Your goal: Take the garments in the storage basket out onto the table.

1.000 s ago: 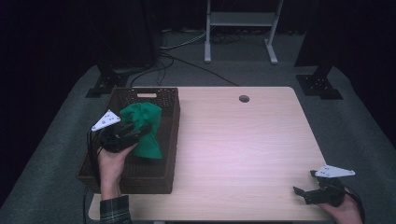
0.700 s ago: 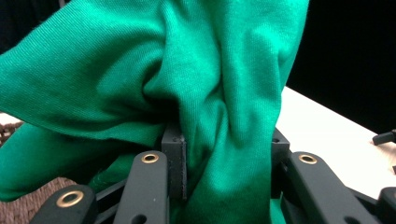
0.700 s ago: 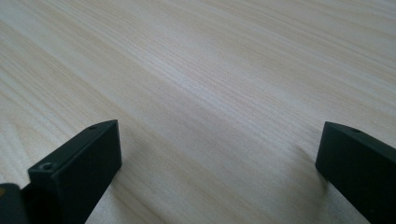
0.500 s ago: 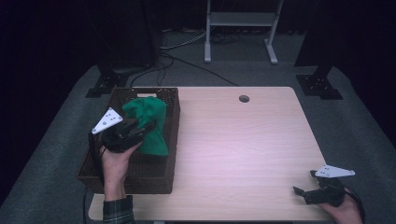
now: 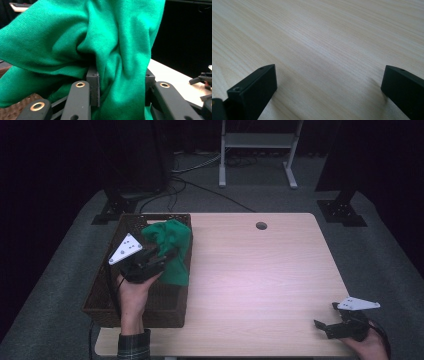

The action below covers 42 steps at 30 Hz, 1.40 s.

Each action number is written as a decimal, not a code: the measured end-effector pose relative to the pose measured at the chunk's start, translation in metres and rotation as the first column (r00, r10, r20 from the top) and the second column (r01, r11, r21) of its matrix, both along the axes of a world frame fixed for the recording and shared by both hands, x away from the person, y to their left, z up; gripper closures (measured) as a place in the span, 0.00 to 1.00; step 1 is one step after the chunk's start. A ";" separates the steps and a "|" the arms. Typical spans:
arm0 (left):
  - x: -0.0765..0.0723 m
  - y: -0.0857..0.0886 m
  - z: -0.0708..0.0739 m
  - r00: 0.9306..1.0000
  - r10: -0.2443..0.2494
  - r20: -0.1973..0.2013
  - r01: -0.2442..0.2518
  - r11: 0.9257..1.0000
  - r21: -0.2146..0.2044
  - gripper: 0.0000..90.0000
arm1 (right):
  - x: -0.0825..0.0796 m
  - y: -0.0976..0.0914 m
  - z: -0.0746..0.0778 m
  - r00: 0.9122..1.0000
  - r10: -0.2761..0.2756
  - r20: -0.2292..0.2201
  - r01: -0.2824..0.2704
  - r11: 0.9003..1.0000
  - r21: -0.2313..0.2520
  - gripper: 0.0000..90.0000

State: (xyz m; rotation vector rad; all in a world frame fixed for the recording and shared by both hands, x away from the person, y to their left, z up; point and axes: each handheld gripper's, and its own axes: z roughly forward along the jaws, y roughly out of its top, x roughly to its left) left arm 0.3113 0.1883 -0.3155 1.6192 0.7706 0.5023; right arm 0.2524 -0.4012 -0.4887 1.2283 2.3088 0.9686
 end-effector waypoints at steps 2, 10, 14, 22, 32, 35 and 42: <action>-0.001 -0.005 0.001 1.000 -0.010 0.004 0.010 1.000 0.001 0.71 | 0.000 0.000 0.000 1.000 0.000 0.000 0.000 1.000 0.000 0.00; -0.001 -0.024 0.001 1.000 -0.026 0.002 0.026 1.000 -0.004 0.71 | 0.000 0.000 0.000 1.000 0.000 0.000 0.000 1.000 0.000 0.00; -0.001 -0.033 0.000 0.999 -0.036 0.000 0.036 0.999 -0.006 0.71 | 0.000 0.000 0.000 1.000 0.000 0.000 0.000 1.000 0.000 0.00; -0.001 -0.051 -0.001 0.998 -0.056 -0.003 0.056 0.998 -0.010 0.71 | 0.001 0.000 0.000 1.000 0.014 0.000 -0.014 1.000 0.001 0.00; -0.005 -0.078 -0.001 0.997 -0.082 -0.008 0.082 0.997 -0.002 0.71 | 0.002 0.000 0.000 0.999 0.053 0.000 -0.053 0.999 0.000 0.00; -0.006 -0.087 -0.003 0.996 -0.088 -0.008 0.088 0.996 -0.003 0.71 | 0.002 0.000 0.000 0.998 0.062 0.000 -0.062 0.998 0.000 0.00; -0.009 -0.110 -0.018 0.993 -0.115 -0.018 0.114 0.993 -0.024 0.71 | 0.002 0.001 0.000 0.997 0.077 0.001 -0.077 0.997 0.000 0.00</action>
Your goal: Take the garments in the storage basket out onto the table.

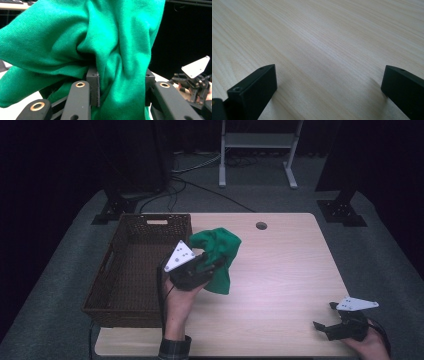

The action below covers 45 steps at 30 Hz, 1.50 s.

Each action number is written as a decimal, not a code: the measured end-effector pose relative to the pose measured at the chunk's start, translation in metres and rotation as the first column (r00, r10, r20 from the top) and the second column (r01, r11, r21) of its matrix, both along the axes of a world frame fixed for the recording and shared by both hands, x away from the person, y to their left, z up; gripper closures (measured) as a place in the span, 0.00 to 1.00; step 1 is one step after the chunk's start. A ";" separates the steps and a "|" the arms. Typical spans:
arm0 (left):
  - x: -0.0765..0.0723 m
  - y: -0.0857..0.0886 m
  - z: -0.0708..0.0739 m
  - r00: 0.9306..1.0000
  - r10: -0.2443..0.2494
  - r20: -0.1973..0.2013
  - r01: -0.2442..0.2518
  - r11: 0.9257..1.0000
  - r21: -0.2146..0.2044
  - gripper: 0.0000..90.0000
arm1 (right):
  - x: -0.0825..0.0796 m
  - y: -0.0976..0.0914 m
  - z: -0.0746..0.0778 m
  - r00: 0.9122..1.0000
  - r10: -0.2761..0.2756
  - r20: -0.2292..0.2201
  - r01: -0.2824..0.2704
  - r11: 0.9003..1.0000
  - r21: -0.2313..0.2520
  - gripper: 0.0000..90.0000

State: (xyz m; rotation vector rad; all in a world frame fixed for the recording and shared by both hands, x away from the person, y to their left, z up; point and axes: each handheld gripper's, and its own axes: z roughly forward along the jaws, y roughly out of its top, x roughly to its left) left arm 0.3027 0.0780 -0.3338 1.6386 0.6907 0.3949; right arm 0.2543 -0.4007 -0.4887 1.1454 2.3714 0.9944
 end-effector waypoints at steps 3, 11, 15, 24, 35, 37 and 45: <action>-0.001 -0.009 -0.008 1.000 -0.007 -0.012 0.007 1.000 0.014 0.70 | 0.000 0.000 0.000 1.000 0.000 0.000 0.000 1.000 0.001 0.00; -0.010 -0.019 -0.022 0.999 -0.024 -0.024 0.025 0.999 0.023 0.70 | 0.000 0.000 0.000 1.000 0.001 0.000 -0.001 1.000 0.001 0.00; -0.013 -0.022 -0.028 0.999 -0.032 -0.036 0.033 0.999 0.030 0.71 | 0.000 0.000 0.000 1.000 0.000 0.001 0.000 1.000 0.000 0.00; -0.004 -0.042 -0.053 0.996 -0.028 -0.082 0.034 0.997 0.071 0.70 | 0.000 0.000 0.000 1.000 0.000 0.000 0.000 1.000 0.000 0.00; 0.012 -0.076 -0.082 0.991 -0.033 -0.131 0.052 0.989 0.140 0.70 | 0.000 0.000 0.000 1.000 0.000 0.000 0.000 1.000 0.000 0.00; 0.015 -0.082 -0.086 0.990 -0.035 -0.136 0.056 0.987 0.154 0.70 | 0.000 0.000 0.000 1.000 0.000 0.000 0.000 1.000 0.000 0.00; 0.027 -0.102 -0.100 0.987 -0.033 -0.159 0.063 0.980 0.188 0.70 | 0.000 0.000 0.000 1.000 0.000 -0.001 0.000 1.000 0.000 0.00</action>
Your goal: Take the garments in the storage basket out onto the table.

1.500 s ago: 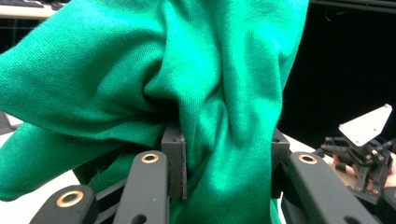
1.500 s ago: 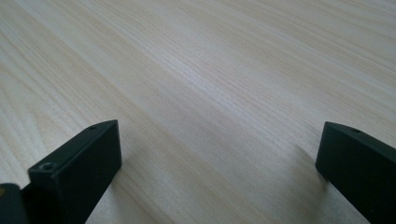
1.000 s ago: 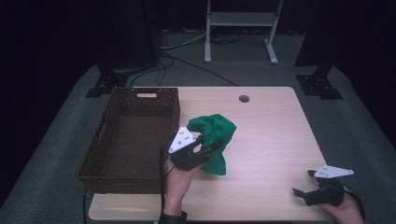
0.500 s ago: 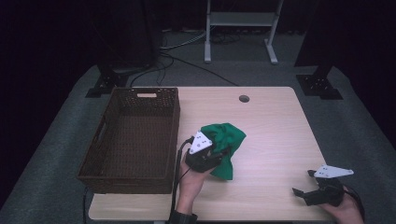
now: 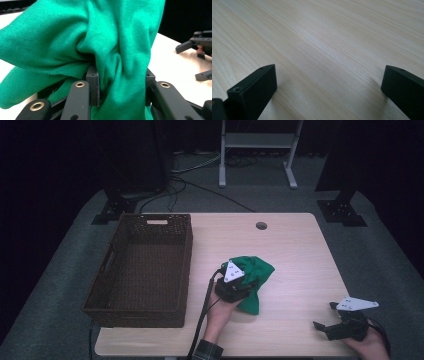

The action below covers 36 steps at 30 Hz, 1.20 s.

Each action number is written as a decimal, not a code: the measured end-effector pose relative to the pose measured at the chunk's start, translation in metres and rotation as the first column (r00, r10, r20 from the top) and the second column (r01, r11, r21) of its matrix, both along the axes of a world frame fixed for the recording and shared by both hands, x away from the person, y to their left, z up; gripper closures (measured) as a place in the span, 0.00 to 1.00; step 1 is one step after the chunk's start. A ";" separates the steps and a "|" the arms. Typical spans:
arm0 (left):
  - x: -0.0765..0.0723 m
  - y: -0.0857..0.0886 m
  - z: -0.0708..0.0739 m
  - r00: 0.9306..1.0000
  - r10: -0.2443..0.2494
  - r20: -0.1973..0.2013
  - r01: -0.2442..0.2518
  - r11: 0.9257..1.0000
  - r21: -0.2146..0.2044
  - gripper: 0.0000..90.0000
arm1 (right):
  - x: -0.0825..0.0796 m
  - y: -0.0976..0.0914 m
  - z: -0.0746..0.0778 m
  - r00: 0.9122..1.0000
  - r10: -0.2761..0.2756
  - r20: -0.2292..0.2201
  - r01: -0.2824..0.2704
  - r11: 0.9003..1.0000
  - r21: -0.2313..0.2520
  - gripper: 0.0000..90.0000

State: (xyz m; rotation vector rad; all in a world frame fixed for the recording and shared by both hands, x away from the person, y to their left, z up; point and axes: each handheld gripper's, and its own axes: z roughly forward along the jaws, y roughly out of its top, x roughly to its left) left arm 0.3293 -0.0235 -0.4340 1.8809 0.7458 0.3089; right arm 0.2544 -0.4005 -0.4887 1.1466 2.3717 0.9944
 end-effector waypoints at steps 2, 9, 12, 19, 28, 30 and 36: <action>0.002 -0.004 -0.003 1.000 0.001 -0.001 -0.001 1.000 0.007 0.70 | 0.000 0.000 0.000 1.000 0.000 0.001 0.000 1.000 0.000 0.00; 0.011 -0.017 -0.013 1.000 0.015 -0.009 -0.015 0.999 0.035 0.70 | 0.000 0.000 0.000 1.000 0.001 0.001 -0.001 1.000 0.000 0.00; 0.015 -0.023 -0.019 1.000 0.017 -0.015 -0.016 0.999 0.048 0.69 | 0.000 0.000 0.000 1.000 0.001 0.000 -0.001 1.000 0.000 0.00; 0.023 -0.037 -0.032 1.000 0.026 -0.016 -0.025 0.995 0.097 0.69 | 0.000 0.000 0.000 1.000 0.001 0.001 -0.001 1.000 0.000 0.00; 0.029 -0.050 -0.042 1.000 0.027 -0.015 -0.025 0.989 0.147 0.68 | 0.000 0.000 0.000 1.000 0.001 0.001 -0.001 1.000 0.000 0.00; 0.029 -0.051 -0.043 0.999 0.029 -0.017 -0.026 0.988 0.151 0.68 | 0.000 0.000 0.000 1.000 0.001 0.001 -0.001 1.000 0.000 0.00; 0.031 -0.053 -0.045 0.999 0.041 -0.016 -0.038 0.985 0.165 0.62 | 0.000 0.000 0.000 1.000 0.001 0.001 -0.001 1.000 0.000 0.00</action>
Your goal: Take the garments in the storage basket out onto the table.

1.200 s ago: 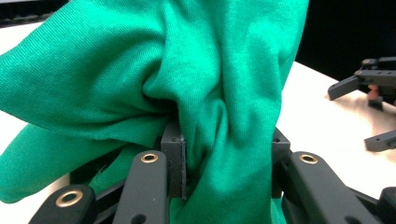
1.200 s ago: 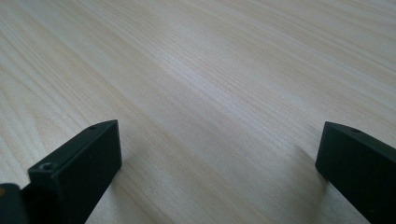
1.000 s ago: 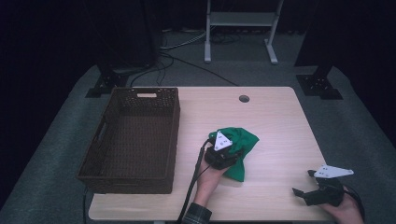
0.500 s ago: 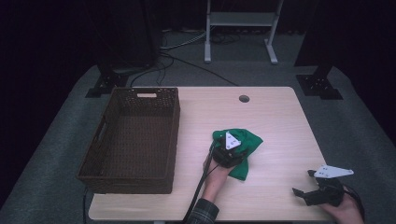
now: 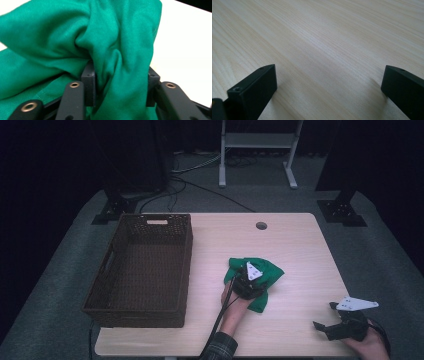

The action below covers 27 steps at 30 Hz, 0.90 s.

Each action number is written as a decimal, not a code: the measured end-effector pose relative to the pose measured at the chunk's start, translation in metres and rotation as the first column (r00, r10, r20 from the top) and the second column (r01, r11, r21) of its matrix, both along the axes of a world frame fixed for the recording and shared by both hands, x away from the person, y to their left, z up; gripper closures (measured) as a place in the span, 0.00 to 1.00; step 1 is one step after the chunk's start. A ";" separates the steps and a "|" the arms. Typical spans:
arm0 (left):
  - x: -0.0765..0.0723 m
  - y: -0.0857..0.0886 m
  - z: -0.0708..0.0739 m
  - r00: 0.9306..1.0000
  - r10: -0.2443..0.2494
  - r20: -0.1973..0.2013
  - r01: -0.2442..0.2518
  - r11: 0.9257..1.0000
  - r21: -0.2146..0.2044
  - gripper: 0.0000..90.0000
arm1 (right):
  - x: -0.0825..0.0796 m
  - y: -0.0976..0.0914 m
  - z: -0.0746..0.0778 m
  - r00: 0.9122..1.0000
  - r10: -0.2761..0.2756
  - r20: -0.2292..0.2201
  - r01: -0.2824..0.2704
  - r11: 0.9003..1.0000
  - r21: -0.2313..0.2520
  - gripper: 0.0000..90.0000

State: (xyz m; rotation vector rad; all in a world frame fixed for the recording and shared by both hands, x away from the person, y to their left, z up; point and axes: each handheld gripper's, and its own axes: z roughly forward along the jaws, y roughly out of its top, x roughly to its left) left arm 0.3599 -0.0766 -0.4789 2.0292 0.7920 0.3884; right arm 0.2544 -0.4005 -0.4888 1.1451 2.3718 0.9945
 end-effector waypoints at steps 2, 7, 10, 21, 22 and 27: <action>0.000 -0.001 0.000 1.000 0.003 0.003 -0.003 1.000 0.005 0.58 | 0.000 0.000 0.000 1.000 0.000 0.000 0.000 1.000 0.000 0.00; 0.001 -0.001 -0.001 1.000 0.016 -0.003 -0.015 1.000 0.014 0.49 | 0.000 0.000 0.000 1.000 0.000 0.000 0.000 1.000 0.000 0.00; 0.001 -0.002 -0.001 1.000 0.017 -0.007 -0.017 1.000 0.018 0.44 | 0.000 0.000 0.000 1.000 0.000 0.000 0.000 1.000 0.000 0.00; 0.002 -0.002 -0.001 0.999 0.039 -0.009 -0.038 0.999 0.018 0.35 | 0.000 0.000 0.000 1.000 0.000 0.000 0.000 1.000 0.000 0.00; 0.002 -0.002 -0.001 0.999 0.038 -0.010 -0.038 0.999 0.015 0.33 | 0.000 0.000 0.000 1.000 0.000 0.000 0.000 1.000 0.000 0.00; 0.002 -0.002 -0.001 0.999 0.046 -0.005 -0.046 0.999 0.013 0.27 | 0.000 0.000 0.000 1.000 0.000 0.000 0.000 1.000 0.000 0.00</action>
